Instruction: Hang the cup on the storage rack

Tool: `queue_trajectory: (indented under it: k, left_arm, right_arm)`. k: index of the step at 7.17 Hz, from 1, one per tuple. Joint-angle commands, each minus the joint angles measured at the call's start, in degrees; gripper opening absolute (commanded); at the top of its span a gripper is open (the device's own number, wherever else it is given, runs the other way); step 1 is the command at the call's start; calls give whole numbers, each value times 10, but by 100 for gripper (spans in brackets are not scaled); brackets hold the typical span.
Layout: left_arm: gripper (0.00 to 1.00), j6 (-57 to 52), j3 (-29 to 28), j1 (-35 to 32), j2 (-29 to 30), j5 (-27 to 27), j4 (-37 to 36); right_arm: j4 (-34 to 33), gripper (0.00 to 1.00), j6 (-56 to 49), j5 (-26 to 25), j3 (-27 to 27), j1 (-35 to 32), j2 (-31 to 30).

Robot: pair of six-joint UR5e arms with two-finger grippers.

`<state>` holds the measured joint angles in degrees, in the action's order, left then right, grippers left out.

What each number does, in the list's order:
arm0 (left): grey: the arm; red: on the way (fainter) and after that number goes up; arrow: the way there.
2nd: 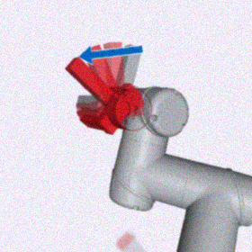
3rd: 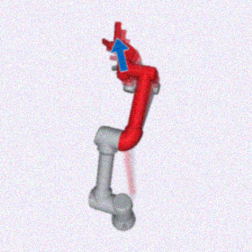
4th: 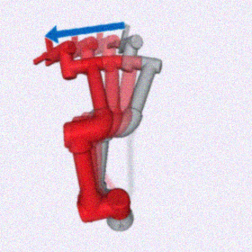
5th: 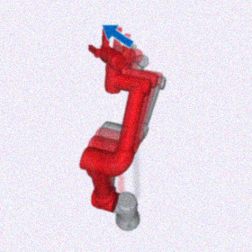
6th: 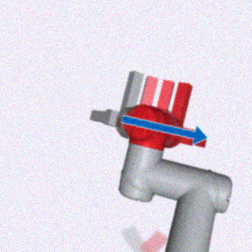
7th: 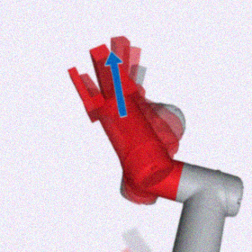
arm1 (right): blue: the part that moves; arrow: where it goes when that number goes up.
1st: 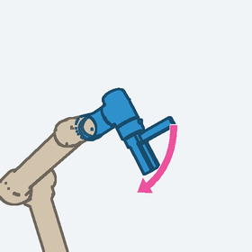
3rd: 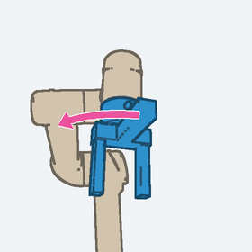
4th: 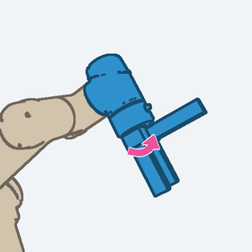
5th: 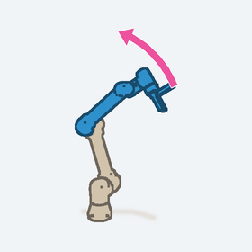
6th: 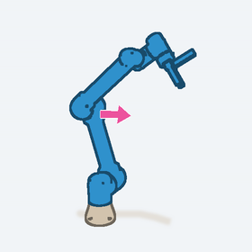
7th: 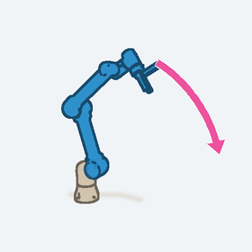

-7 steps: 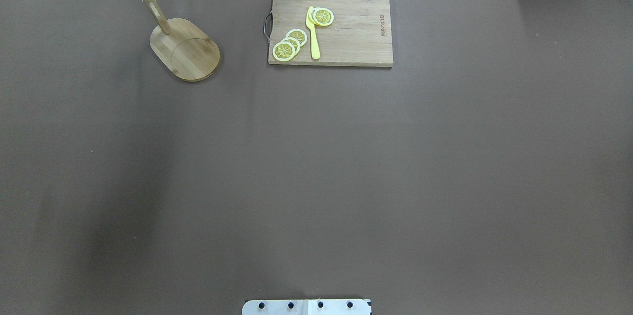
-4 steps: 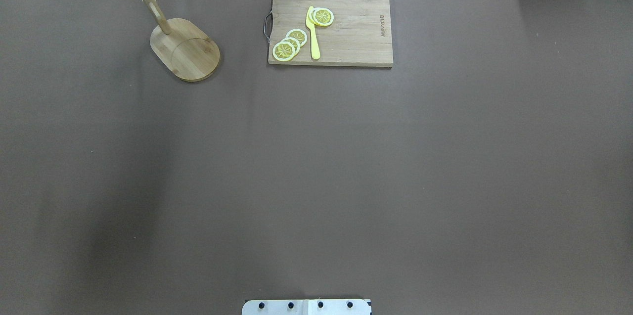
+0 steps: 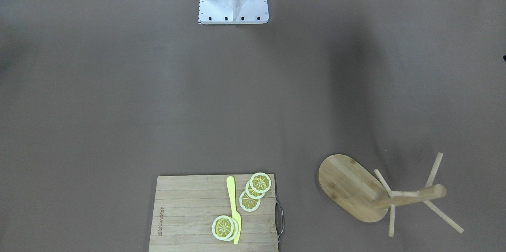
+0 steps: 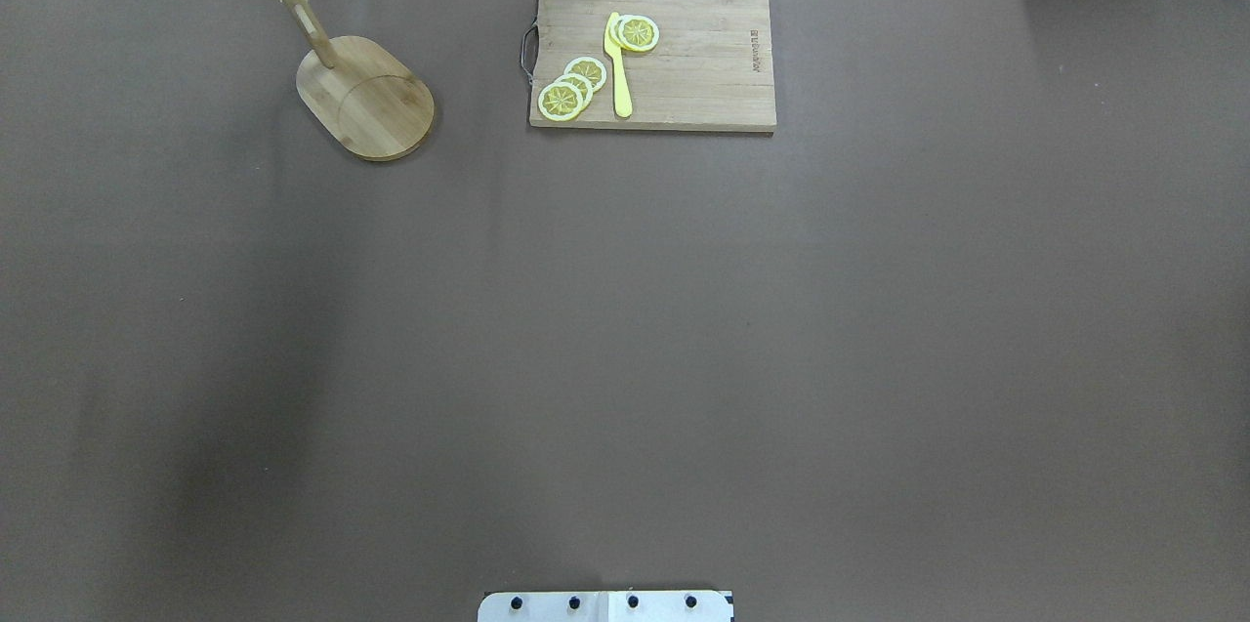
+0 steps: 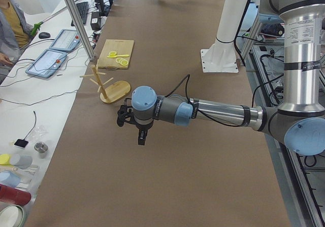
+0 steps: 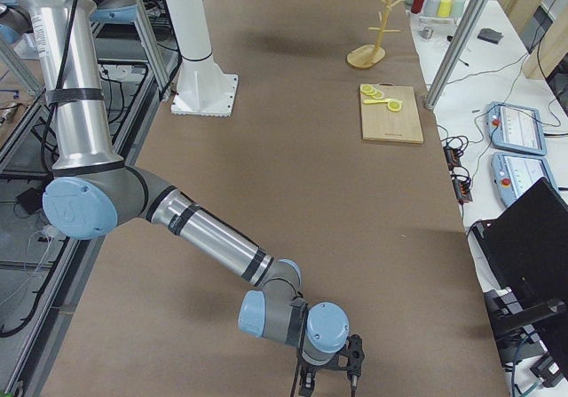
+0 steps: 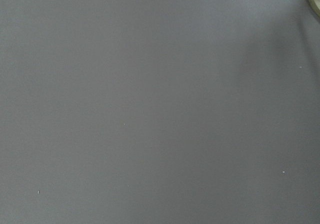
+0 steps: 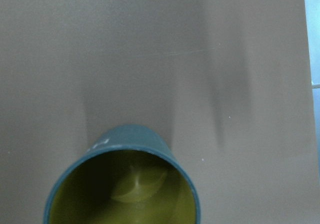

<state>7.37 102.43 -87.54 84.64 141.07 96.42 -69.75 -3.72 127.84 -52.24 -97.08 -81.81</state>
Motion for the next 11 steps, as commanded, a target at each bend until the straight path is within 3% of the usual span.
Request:
queue_trajectory:
  k: [1,2,3,6,9,11]
  left_arm:
    - [98,0,1,0,0,0,0]
    - [98,0,1,0,0,0,0]
    - [98,-1,1,0,0,0,0]
    - [98,0,5,-1,0,0,-1]
    - [98,0,6,-2,-1,1,-1]
    - [98,0,6,-1,-1,1,-1]
  right_arm:
    - [0,58,1,3,2,1,0]
    - [0,34,1,3,2,1,0]
    - [0,2,1,2,2,1,0]
    - [0,0,0,3,-7,7,0]
    - [-6,0,1,15,-80,13,-1]
    - [-7,0,1,45,-102,19,0]
